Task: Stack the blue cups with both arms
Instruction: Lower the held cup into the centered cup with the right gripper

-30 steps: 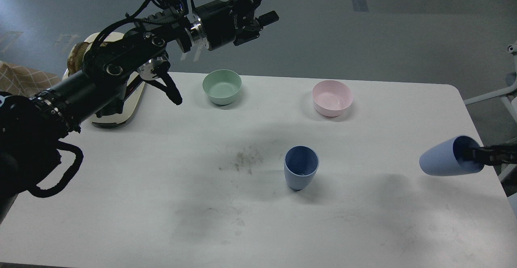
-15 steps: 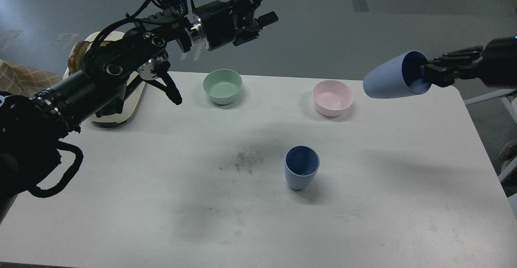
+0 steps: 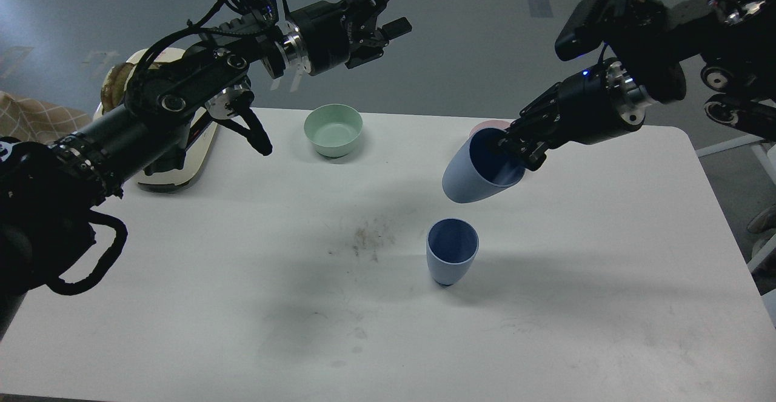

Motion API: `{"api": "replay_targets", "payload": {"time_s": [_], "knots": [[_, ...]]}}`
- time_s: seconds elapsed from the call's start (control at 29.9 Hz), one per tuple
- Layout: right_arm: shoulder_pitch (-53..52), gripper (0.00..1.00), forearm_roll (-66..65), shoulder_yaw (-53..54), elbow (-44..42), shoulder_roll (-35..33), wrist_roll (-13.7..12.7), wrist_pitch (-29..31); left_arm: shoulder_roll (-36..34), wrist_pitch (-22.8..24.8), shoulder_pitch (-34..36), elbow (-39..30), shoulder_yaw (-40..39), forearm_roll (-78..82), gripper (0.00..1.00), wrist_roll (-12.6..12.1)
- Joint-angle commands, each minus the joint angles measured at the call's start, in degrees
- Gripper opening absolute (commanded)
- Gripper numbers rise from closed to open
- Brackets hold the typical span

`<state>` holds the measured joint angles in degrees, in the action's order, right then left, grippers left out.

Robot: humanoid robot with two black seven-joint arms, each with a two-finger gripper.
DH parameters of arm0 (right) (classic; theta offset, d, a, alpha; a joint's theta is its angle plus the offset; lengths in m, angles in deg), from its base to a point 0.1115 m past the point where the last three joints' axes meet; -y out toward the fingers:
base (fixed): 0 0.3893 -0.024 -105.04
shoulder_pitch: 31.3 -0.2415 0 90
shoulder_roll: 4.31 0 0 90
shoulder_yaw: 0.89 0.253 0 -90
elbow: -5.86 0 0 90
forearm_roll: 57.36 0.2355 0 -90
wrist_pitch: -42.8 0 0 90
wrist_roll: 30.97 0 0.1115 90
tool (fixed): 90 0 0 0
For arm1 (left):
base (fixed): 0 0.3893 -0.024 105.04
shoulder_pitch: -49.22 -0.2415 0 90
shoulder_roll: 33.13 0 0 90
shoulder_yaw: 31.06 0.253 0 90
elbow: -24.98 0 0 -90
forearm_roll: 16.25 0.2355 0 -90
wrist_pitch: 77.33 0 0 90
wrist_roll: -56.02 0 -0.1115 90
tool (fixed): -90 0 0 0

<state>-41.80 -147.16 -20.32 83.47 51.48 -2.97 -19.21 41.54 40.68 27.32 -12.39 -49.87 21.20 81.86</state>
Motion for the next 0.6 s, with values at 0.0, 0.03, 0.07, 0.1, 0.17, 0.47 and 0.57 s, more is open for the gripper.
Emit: {"api": "replay_targets", "payload": {"time_s": [0.0,0.03,0.07,0.1,0.17,0.47,0.57], "knots": [[-1.88,0.0,0.85,-2.97,1.23,2.56,0.0,0.01,-0.14,-0.01,-0.07,0.01,0.0,-0.01,0.96,0.0],[-1.98,0.0,0.85,-3.33,1.23,2.83,0.0,0.01,-0.14,-0.01,-0.07,0.01,0.0,-0.01,0.96,0.0],[-2.06,0.0,0.85,-4.12,1.32,3.35,0.0,0.01,-0.31,-0.01,-0.07,0.01,0.0,-0.01,0.96,0.0],[-2.24,0.0,0.85,-4.73,1.41,3.53,0.0,0.01,-0.31,-0.01,-0.07,0.01,0.09,-0.01,0.96,0.0],[-2.41,0.0,0.85,-5.26,1.41,3.71,0.0,0.01,-0.4,-0.01,-0.07,0.01,0.0,-0.01,0.96,0.0],[-2.33,0.0,1.03,-6.59,1.5,6.69,0.0,0.01,-0.57,-0.01,-0.07,0.01,0.0,-0.01,0.96,0.0],[-1.98,0.0,1.03,-6.67,0.97,7.66,0.0,0.01,-0.84,-0.01,-0.16,0.01,0.0,-0.01,0.96,0.0]]}}
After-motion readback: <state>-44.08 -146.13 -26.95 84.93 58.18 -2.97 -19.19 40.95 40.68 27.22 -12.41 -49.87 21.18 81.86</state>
